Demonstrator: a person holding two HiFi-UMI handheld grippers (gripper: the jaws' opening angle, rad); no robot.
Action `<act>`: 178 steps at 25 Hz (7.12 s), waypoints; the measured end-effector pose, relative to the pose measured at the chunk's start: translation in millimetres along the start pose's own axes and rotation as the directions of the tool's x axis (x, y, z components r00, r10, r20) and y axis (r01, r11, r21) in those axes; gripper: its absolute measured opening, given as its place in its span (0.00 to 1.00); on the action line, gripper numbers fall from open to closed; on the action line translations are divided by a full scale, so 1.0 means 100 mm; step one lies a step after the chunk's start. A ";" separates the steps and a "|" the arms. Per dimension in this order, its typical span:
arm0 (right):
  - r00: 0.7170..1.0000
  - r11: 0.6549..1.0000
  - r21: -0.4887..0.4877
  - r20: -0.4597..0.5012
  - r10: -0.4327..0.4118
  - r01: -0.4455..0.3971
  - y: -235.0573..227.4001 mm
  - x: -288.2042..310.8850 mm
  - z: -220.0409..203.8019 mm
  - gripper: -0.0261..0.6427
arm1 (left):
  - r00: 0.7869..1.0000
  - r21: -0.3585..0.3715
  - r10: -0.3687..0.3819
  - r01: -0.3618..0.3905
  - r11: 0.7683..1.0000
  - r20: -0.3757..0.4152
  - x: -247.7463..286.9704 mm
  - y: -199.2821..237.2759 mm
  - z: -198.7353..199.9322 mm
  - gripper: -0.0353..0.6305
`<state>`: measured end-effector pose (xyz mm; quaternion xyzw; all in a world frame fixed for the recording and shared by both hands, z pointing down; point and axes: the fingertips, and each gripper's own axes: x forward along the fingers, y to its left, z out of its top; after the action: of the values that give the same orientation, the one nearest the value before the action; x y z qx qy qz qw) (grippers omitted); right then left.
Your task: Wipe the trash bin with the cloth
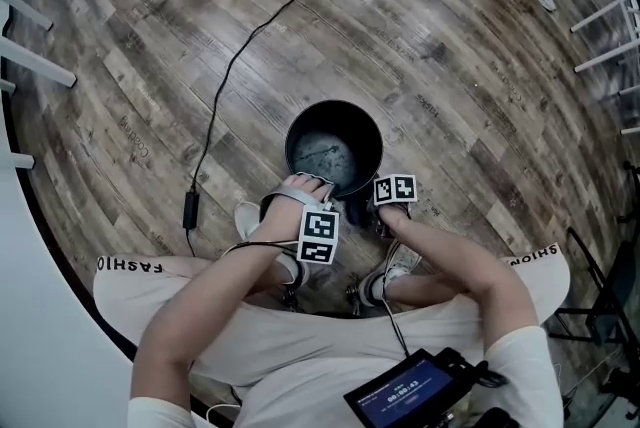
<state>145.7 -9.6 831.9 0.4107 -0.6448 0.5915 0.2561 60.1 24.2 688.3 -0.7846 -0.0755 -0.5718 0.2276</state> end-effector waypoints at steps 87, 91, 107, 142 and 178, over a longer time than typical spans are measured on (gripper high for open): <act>0.970 0.977 -0.162 -0.220 0.103 -0.141 0.28 -0.04 -0.03 0.16 | 0.996 0.264 -0.091 0.095 0.960 -0.025 -0.01 -0.28 -0.16 0.16; 0.978 0.981 -0.162 -0.194 0.077 -0.110 0.02 0.30 -0.06 0.16 | 0.996 0.258 -0.089 0.091 0.962 -0.019 0.00 -0.25 -0.19 0.16; 0.990 0.993 -0.113 -0.138 0.001 -0.016 0.13 -0.32 0.08 0.16 | 0.998 0.230 -0.049 0.059 0.971 -0.049 -0.01 -0.22 -0.18 0.20; 0.990 0.995 -0.057 -0.113 0.079 -0.086 0.21 0.03 -0.25 0.16 | 0.997 0.084 -0.059 0.063 0.994 -0.050 0.05 -0.22 -0.05 0.13; 0.981 0.981 -0.005 0.012 0.192 -0.192 1.16 -1.09 0.01 0.16 | 0.988 0.277 -0.011 0.054 0.959 -0.157 -0.02 -0.15 -0.46 0.15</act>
<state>107.0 9.7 678.9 0.3497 -0.6842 0.6096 0.1946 13.8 17.0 701.9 -0.6966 -0.1507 -0.6179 0.3320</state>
